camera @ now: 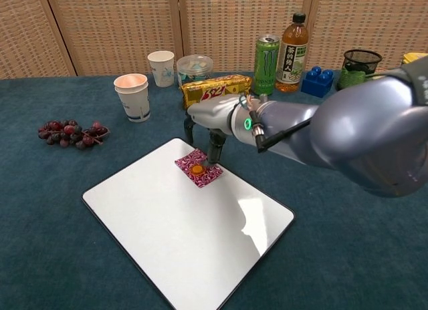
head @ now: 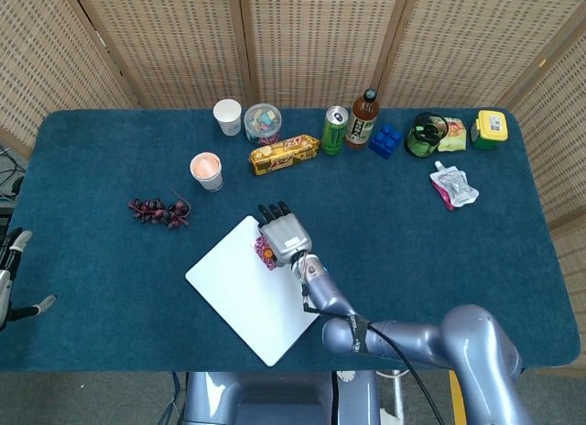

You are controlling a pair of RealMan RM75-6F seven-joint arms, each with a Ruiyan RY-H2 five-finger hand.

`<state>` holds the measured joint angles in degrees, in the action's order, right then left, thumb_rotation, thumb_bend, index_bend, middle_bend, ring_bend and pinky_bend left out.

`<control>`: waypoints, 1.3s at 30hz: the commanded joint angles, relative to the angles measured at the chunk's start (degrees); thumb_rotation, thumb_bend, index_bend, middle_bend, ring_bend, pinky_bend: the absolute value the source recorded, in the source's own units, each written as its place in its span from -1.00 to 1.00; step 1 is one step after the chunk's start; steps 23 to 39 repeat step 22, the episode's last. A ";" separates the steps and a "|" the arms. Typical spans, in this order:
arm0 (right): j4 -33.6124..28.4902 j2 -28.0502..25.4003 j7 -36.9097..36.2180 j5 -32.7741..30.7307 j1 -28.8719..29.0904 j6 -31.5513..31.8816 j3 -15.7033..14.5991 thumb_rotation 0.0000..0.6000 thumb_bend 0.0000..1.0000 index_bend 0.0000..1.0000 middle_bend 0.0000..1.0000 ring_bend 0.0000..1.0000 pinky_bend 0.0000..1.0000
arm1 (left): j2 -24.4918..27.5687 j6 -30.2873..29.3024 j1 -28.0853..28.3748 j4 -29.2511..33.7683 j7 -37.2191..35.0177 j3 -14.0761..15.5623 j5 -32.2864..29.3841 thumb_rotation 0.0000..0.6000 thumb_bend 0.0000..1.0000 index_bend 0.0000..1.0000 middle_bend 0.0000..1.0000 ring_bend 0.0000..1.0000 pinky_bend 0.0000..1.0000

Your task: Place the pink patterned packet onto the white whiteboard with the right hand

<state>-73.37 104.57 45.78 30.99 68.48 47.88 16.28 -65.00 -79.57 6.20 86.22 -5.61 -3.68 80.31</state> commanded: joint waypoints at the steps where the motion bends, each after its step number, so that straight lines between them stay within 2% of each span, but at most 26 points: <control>1: -9.45 -7.64 -1.70 2.99 -2.93 4.53 0.50 1.00 -0.33 -0.43 -1.00 -1.00 -1.00 | -0.13 -0.17 -0.02 0.06 0.26 0.20 0.36 1.00 -1.00 -1.00 -1.00 -1.00 -1.00; 3: -13.64 -11.81 -2.82 5.39 -4.98 6.64 0.17 1.00 -0.43 -0.54 -1.00 -1.00 -1.00 | -0.29 -0.41 -0.05 0.07 0.40 0.30 0.69 1.00 -1.00 -1.00 -1.00 -1.00 -1.00; 6: -19.61 -19.62 -5.85 11.20 -9.93 10.95 -1.29 1.00 -0.82 -0.89 -1.00 -1.00 -1.00 | -0.49 -0.90 -0.18 0.12 0.21 0.45 1.23 1.00 -1.00 -1.00 -1.00 -1.00 -1.00; 7: -21.60 -22.51 -7.44 14.01 -11.99 12.33 -2.19 1.00 -0.95 -0.97 -1.00 -1.00 -1.00 | -0.55 -1.27 -0.27 0.07 0.15 0.53 1.58 1.00 -1.00 -1.00 -1.00 -1.00 -1.00; 8: -22.99 -25.01 -9.03 16.70 -13.96 13.78 -3.10 1.00 -0.99 -1.00 -1.00 -1.00 -1.00 | -0.62 -1.67 -0.38 -0.01 0.10 0.60 1.94 1.00 -1.00 -1.00 -1.00 -1.00 -1.00; 11: -25.86 -31.46 -15.01 25.48 -21.83 21.60 -6.72 1.00 -1.00 -1.00 -1.00 -1.00 -1.00 | -0.83 -3.00 -0.75 -0.24 -0.22 0.85 3.11 1.00 -1.00 -1.00 -1.00 -1.00 -1.00; 14: -26.73 -34.95 -21.97 31.85 -29.11 28.10 -10.49 1.00 -1.00 -1.00 -1.00 -1.00 -1.00 | -0.84 -4.07 -1.10 -0.17 -0.47 1.16 4.16 1.00 -1.00 -1.00 -1.00 -1.00 -1.00; 19: -26.00 -38.38 -32.86 40.85 -40.23 38.18 -16.63 1.00 -1.00 -1.00 -1.00 -1.00 -1.00 | -0.88 -5.98 -1.73 0.34 -0.41 1.77 6.07 1.00 -1.00 -1.00 -1.00 -1.00 -1.00; 22: -24.06 -39.07 -35.81 44.33 -45.88 42.71 -19.91 1.00 -1.00 -1.00 -1.00 -1.00 -1.00 | -1.07 -6.97 -1.97 0.22 0.07 2.09 7.22 1.00 -1.00 -1.00 -1.00 -1.00 -1.00; 39: -24.06 -39.07 -35.81 44.33 -45.88 42.71 -19.91 1.00 -1.00 -1.00 -1.00 -1.00 -1.00 | -1.07 -6.97 -1.97 0.22 0.07 2.09 7.22 1.00 -1.00 -1.00 -1.00 -1.00 -1.00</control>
